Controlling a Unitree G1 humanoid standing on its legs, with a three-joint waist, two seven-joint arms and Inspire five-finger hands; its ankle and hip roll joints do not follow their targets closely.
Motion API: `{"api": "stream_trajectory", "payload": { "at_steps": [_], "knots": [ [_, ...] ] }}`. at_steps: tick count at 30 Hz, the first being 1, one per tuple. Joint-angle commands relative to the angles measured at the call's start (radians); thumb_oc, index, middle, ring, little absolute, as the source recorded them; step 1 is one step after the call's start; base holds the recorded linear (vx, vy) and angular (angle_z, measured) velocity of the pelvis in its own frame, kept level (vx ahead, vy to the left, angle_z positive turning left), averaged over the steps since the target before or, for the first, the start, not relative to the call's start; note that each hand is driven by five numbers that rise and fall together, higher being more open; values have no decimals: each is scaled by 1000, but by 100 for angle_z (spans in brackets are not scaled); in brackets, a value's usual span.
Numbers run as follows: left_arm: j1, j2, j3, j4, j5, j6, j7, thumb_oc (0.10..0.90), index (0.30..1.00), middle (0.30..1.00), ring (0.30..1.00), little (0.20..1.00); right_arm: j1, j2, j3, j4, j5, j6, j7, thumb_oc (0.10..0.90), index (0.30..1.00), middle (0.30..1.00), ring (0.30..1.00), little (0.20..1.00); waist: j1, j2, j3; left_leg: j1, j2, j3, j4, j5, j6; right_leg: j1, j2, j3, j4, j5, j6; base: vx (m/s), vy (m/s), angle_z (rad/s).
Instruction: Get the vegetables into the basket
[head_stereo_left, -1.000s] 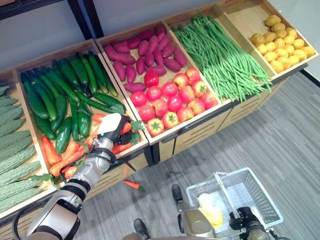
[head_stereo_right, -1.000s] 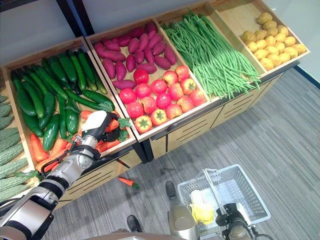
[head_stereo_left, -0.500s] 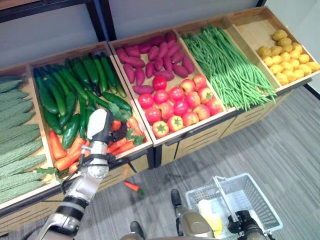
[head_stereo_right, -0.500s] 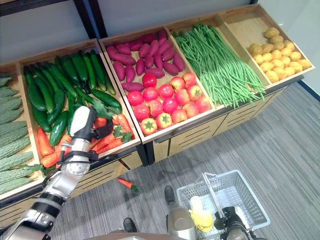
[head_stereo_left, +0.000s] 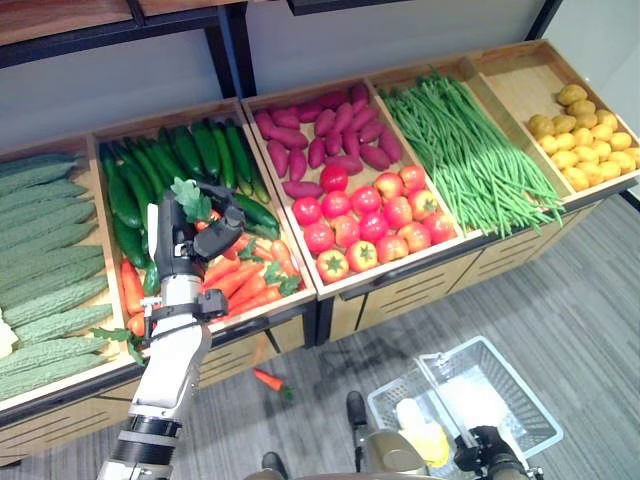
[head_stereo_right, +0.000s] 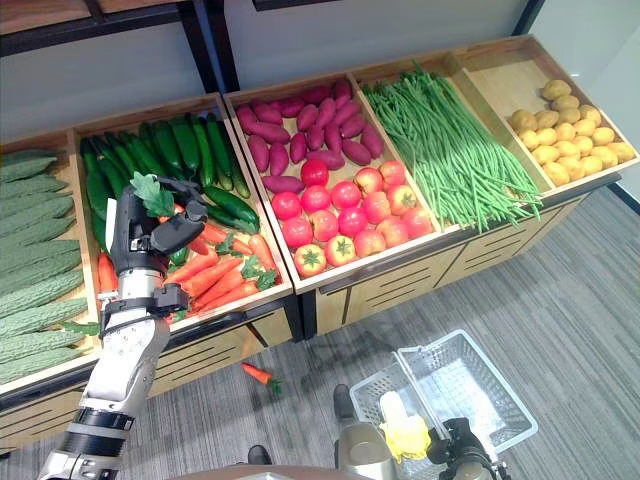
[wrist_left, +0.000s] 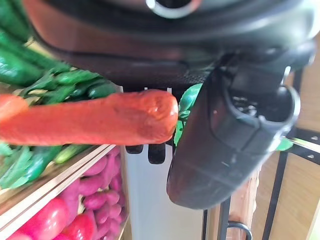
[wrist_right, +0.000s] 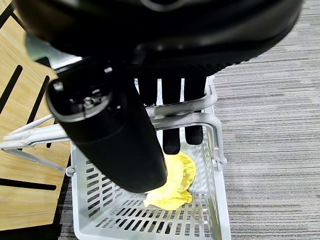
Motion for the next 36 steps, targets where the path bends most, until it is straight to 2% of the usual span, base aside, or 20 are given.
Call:
{"api": "stream_trajectory", "payload": {
  "at_steps": [1,11,18,20,21,22,24,25,26,27,28,30,31,32,34,36],
  "knots": [
    [-58,61,21,-81,21,-85,-32,400,300,300,300,300,11,-36,-12,13,-1,-19,-4,400,300,300,300,300,-8,-14,-39,-29,36,-63,2,-16,-40,98,-77,4,3,-125,86,0,0,0],
    [-79,98,-2,-101,62,-76,-64,400,300,300,300,300,11,-34,-17,25,11,-21,3,400,300,300,300,300,-5,-21,-32,-19,27,-52,16,-21,-32,106,-86,14,3,-126,91,0,0,0],
    [-123,105,-39,-116,30,-87,-90,400,300,300,300,300,-4,-43,-27,8,24,-24,-1,400,300,300,300,300,-10,-43,-4,-91,20,-40,163,-82,-22,76,-108,40,44,-122,96,-51,51,-6],
    [-137,104,-58,-123,5,-89,-109,400,300,300,300,300,3,-44,-33,-5,21,-23,1,400,300,300,300,300,-32,-46,6,-89,4,-17,163,-95,-7,38,-117,70,71,-100,119,-73,145,-10],
    [-138,104,-58,-122,4,-89,-109,400,300,300,300,300,4,-45,-34,-6,21,-22,1,400,300,300,300,300,-28,-47,5,-89,2,-13,161,-95,-7,35,-118,75,73,-100,120,-129,197,-32],
    [-142,101,-61,-125,-6,-93,-117,400,300,300,300,300,8,-42,-39,-11,17,-18,5,400,300,300,300,300,-45,-48,21,-83,-15,16,145,-98,6,-12,-124,99,97,-49,157,-129,173,-47],
    [-141,102,-63,-122,-10,-94,-122,400,300,300,300,300,7,-37,-37,-8,18,-17,7,400,300,300,300,300,-41,-50,20,-85,-17,35,132,-88,9,-34,-122,112,105,-42,163,-153,121,-63],
    [-141,105,-64,-119,-25,-94,-123,400,300,300,300,300,3,-30,-33,-12,12,-13,5,400,300,300,300,300,-38,-44,41,-86,-9,60,122,-80,19,-77,-111,72,187,-52,167,-142,35,-66],
    [-142,106,-63,-119,-26,-95,-123,400,300,300,300,300,2,-29,-33,-12,12,-13,6,400,300,300,300,300,-35,-46,37,-91,-9,64,121,-74,18,-86,-110,77,189,-49,165,-204,88,-74],
    [-147,106,-64,-115,-28,-94,-120,400,300,300,300,300,3,-26,-31,-13,13,-15,4,400,300,300,300,300,-28,-36,48,-92,3,79,115,-70,24,-94,-114,10,249,-86,152,-181,83,-73],
    [-151,109,-68,-122,-29,-91,-126,400,300,300,300,300,6,-24,-31,-7,9,-11,0,400,300,300,300,300,-17,-24,50,-99,13,98,103,-56,29,-86,-134,-87,321,-130,125,-170,90,-70],
    [-151,109,-68,-123,-29,-91,-126,400,300,300,300,300,7,-24,-32,-7,9,-11,0,400,300,300,300,300,-19,-24,50,-99,12,96,103,-56,29,-86,-135,-89,325,-133,125,-104,25,-47],
    [-151,117,-61,-140,-32,-85,-131,400,300,300,300,300,10,-28,-38,1,7,-7,-4,400,300,300,300,300,-3,-16,40,-102,24,134,88,-38,30,-52,-160,-180,381,-176,98,-56,17,-24],
    [-150,121,-58,-146,-27,-85,-132,400,300,300,300,300,8,-30,-39,8,6,-6,-4,400,300,300,300,300,4,-15,32,-93,22,125,81,-56,23,-34,-165,-183,385,-199,108,-63,-14,-28],
    [-148,124,-56,-150,-29,-84,-135,400,300,300,300,300,4,-31,-37,7,4,-5,-4,400,300,300,300,300,11,-20,30,-91,23,134,85,-55,21,-20,-169,-194,378,-200,109,20,-56,-48],
    [-146,129,-45,-151,-28,-84,-136,400,300,300,300,300,-4,-33,-33,-2,5,-6,-6,400,300,300,300,300,22,-30,21,-97,28,158,104,-52,7,28,-155,-216,286,-218,104,11,-144,-54]
  ]
}}
